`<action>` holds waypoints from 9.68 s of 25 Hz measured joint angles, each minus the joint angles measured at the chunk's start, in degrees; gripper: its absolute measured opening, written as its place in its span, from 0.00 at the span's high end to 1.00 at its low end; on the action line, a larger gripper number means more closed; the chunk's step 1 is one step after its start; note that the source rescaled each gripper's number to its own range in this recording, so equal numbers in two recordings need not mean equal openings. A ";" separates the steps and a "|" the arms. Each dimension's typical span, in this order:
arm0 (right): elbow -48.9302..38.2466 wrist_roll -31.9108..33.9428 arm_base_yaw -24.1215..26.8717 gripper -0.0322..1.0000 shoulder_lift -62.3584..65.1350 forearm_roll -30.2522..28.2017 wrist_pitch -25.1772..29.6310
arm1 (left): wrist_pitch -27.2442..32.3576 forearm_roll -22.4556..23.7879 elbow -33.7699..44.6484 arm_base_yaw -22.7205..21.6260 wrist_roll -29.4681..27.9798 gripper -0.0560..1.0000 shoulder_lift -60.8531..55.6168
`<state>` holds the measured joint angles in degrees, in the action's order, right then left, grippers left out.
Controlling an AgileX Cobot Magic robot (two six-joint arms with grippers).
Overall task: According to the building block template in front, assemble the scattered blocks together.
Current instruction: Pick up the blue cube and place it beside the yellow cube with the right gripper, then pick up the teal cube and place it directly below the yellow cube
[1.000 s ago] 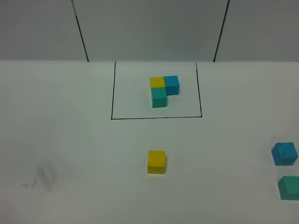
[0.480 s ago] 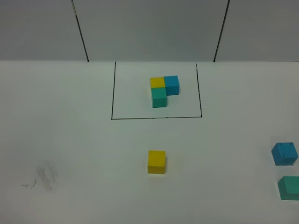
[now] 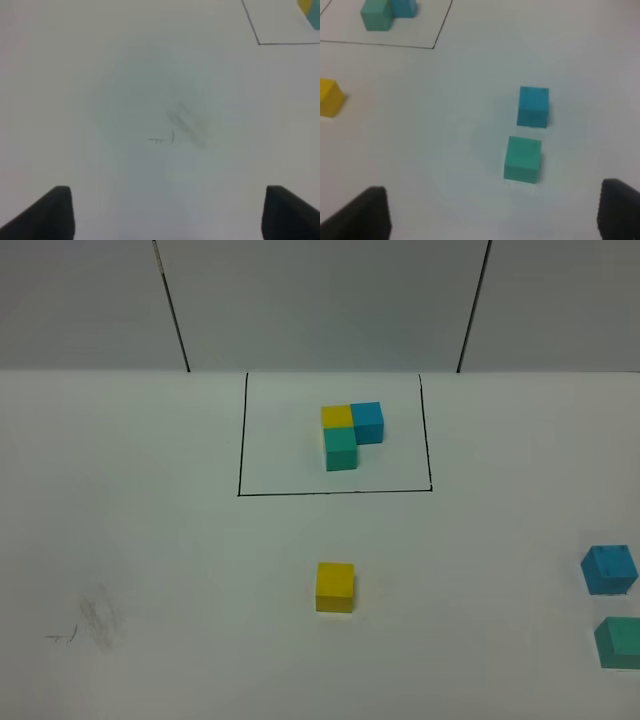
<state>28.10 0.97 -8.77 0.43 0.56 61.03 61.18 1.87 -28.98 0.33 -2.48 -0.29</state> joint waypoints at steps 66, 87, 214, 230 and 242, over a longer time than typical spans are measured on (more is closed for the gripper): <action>18.78 3.45 0.47 0.32 -65.89 -12.36 -24.30 | 0.00 0.00 0.00 -1.54 0.15 0.04 0.00; 28.93 14.60 5.05 0.32 -97.78 -14.81 -22.80 | 0.00 0.00 0.00 -1.54 0.15 0.04 0.00; 52.97 -54.14 -28.25 0.95 -122.66 1.49 -15.25 | 0.00 0.00 0.00 -1.54 0.20 0.04 0.00; 52.36 -37.37 -27.60 0.28 -114.47 -0.99 -11.13 | 0.00 0.00 0.00 -1.54 0.20 0.04 0.00; 24.47 6.91 -12.46 0.26 -87.84 -7.06 -27.36 | 0.00 0.00 0.00 -1.54 0.20 0.04 0.00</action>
<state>52.57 7.89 -21.24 -87.41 -6.50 33.67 61.18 1.87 -28.98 -1.21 -2.28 -0.29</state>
